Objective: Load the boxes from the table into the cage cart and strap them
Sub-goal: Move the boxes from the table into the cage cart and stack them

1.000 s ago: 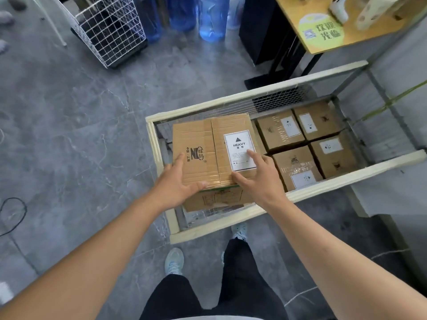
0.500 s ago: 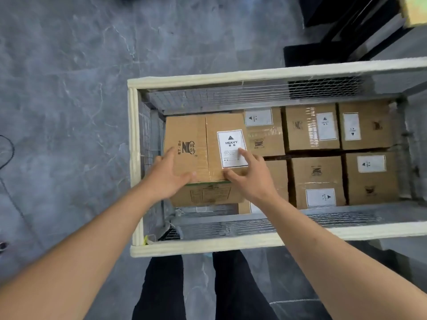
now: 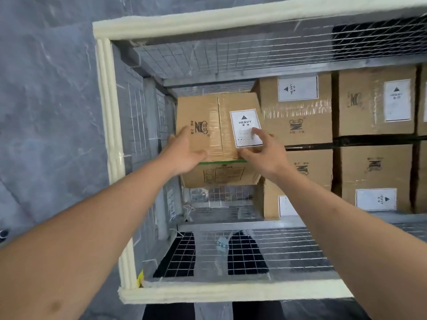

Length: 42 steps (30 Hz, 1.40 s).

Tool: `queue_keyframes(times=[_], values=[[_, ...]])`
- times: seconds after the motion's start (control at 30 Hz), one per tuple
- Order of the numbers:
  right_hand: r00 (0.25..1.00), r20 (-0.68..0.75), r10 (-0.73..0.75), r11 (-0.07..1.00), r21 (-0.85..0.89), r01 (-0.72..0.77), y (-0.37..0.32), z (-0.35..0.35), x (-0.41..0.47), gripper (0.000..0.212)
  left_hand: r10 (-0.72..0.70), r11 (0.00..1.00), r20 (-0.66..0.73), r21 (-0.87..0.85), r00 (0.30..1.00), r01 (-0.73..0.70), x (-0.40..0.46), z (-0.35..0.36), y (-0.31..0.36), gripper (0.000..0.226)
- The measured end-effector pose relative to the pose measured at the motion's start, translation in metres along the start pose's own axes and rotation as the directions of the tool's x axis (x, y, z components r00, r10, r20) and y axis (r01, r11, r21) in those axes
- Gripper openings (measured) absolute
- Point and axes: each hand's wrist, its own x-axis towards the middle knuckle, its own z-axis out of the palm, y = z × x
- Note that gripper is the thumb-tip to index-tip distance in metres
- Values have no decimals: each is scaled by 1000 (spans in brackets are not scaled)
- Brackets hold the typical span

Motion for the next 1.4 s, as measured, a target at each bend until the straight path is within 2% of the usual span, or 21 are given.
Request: queue_keyframes(times=[0.23, 0.47, 0.67, 0.77, 0.87, 0.97, 1.07, 1.17, 1.27, 1.4], values=[[999, 16, -31, 998, 50, 30, 23, 23, 54, 78, 8, 997, -48, -70, 999, -12, 54, 11, -8, 100], [997, -23, -73, 990, 116, 76, 44, 48, 86, 79, 22, 987, -155, -157, 988, -47, 92, 31, -23, 106], [983, -118, -142, 989, 15, 145, 51, 56, 96, 75, 27, 974, -218, -215, 976, -76, 117, 53, -24, 115], [968, -138, -211, 972, -139, 192, 53, 62, 97, 75, 21, 977, -220, -202, 975, -66, 127, 62, -28, 116], [937, -153, -313, 887, -399, 232, 53, 68, 100, 76, 50, 990, -226, -119, 973, -78, 129, 68, -29, 112], [936, -80, -342, 779, -581, 236, 55, 75, 106, 78, 92, 992, -262, 105, 961, -67, 127, 73, -31, 105], [937, -66, -344, 698, -685, 208, 57, 81, 112, 88, 245, 920, -286, 371, 927, -129, 129, 79, -35, 91], [923, -24, -384, 582, -782, 222, 57, 85, 115, 96, 323, 861, -203, 468, 924, -199, 133, 83, -34, 78], [928, 10, -373, 582, -776, 243, 53, 85, 118, 89, 294, 865, -184, 470, 938, -178, 136, 81, -28, 76], [945, 37, -325, 646, -721, 250, 37, 75, 111, 81, 277, 846, -139, 505, 951, -173, 129, 72, -14, 76]])
